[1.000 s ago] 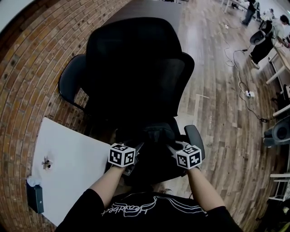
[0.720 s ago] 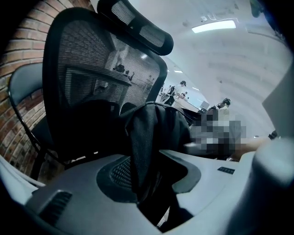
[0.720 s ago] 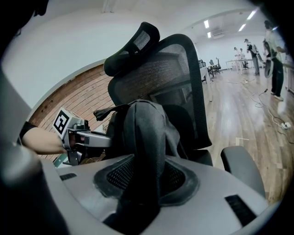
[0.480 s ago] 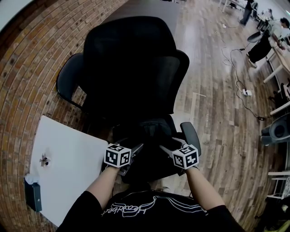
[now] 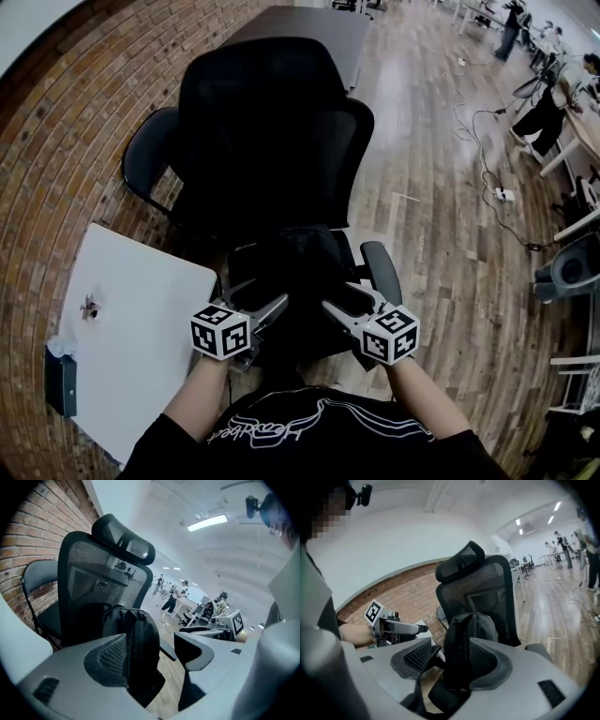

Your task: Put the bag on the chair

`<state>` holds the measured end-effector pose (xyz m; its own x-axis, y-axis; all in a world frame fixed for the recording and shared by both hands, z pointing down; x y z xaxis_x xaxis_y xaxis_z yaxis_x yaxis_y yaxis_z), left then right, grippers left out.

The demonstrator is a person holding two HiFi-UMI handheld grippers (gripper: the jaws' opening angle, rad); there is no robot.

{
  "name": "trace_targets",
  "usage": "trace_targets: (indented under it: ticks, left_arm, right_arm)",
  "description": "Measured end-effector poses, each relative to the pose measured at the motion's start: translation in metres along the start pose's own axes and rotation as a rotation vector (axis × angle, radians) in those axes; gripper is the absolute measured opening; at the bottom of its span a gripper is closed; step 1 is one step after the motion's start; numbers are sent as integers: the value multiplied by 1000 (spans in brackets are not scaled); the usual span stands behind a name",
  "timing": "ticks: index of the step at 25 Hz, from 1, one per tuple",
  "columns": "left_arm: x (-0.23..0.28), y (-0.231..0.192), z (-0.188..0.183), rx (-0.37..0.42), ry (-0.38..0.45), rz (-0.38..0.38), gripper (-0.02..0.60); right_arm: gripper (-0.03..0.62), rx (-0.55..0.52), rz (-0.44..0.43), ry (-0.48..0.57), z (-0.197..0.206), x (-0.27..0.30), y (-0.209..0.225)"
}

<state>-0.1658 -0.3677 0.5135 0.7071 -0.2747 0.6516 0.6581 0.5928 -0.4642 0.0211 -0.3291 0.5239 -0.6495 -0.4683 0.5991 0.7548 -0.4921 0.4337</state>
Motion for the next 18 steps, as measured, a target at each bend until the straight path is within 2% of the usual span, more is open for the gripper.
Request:
trace_targets:
  ticks: [3,4,6,8,10,13,16,18]
  left_arm:
    - [-16,33,6,-1,27,27,308]
    - [-21,45,9,-4,36,42,270]
    - [-29,71,12,6,54,82,221]
    - [-39,98,15,41,69,116,205]
    - [-50,122,16,74,101,135,153]
    - [-69,156,17,102,170,175,66]
    - [-83,189,19,136,212,228,48]
    - [-88,206,22,155,228,212,43]
  right_arm:
    - [199,-16,-64,35,0,-19,-28]
    - [193,-21,-80,50,0,-27,-34]
    - [132,-30,-117,98,-1,-46,-44]
    - [51,-34,-150,150,-2,-66,-54]
    - [-1,-47,-169,181,-2,-86,-62]
    - [-5,-99,-179,195,3,-110,-76]
    - [-5,-150,-191,201,9,-132,-93]
    - [-5,-164,-208,209,11,-148,-101]
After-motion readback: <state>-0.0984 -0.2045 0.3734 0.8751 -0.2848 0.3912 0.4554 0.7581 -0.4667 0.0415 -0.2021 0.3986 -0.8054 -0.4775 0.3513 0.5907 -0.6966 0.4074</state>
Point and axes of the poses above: the fingertips, and each gripper's own axes: x forward along the fingers, y to its right, z out of its underside, the point moved 5 cm from there along -x, backward along the fingers, and after that the axes turned 14 degrees about -y, right-handed, at the moved point
